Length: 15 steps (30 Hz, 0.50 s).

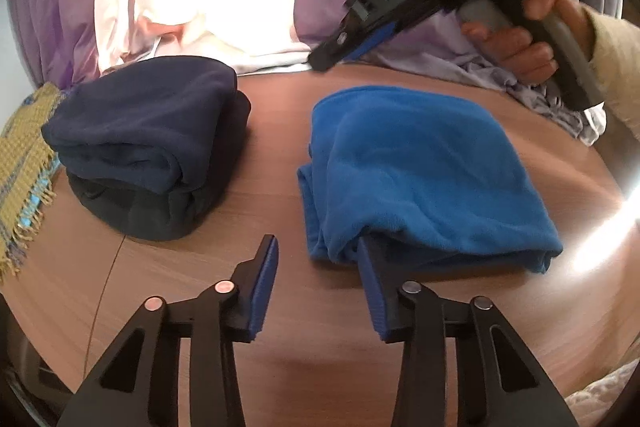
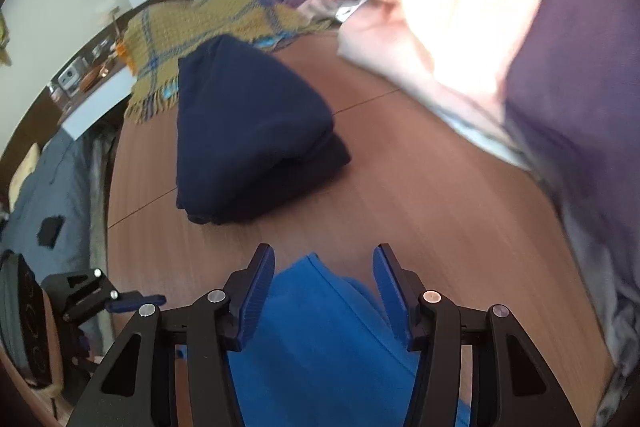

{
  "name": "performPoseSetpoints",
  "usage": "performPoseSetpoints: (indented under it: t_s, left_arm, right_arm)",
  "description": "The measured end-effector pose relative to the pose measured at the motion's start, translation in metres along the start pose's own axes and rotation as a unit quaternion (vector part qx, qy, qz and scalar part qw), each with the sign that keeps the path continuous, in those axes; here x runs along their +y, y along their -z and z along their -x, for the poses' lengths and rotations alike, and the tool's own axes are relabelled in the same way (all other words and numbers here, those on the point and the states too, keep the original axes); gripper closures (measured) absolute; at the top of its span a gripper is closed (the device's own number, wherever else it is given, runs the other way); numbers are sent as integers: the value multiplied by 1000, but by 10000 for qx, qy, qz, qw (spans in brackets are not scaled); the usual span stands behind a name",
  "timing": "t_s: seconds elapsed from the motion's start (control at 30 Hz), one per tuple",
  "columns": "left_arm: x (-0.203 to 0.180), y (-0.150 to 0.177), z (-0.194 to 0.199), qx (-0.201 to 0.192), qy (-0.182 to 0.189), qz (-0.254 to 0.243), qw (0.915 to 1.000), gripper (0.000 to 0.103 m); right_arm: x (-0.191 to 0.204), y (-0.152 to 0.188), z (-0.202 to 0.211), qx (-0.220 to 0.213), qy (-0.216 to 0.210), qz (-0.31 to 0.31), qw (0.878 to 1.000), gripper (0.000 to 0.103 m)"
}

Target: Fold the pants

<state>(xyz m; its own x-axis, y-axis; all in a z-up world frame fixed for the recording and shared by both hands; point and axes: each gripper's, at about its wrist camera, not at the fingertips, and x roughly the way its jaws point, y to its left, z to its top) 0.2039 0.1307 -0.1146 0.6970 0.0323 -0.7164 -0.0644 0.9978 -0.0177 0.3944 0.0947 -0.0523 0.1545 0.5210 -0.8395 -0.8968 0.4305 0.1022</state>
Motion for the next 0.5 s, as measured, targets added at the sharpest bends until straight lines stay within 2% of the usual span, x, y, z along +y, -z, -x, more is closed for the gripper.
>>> performPoseSetpoints:
  t_s: [0.07, 0.13, 0.23, 0.5]
  left_arm:
    - [-2, -2, -3, -38, -21, -67, 10000, 68]
    - [-5, -3, -7, -16, -43, -149, 9999, 71]
    - [-7, -4, -8, -31, -13, -191, 9998, 74]
    - [-9, -10, -12, -72, -15, -397, 9992, 74]
  right_arm:
    - [-6, -4, -18, 228, -262, -94, 9994, 53]
    - [-11, -7, -32, 434, -416, -196, 9980, 61]
    - [-15, -11, -45, 609, -513, -274, 9964, 62]
    - [-13, -12, -56, 923, -717, -141, 9930, 65]
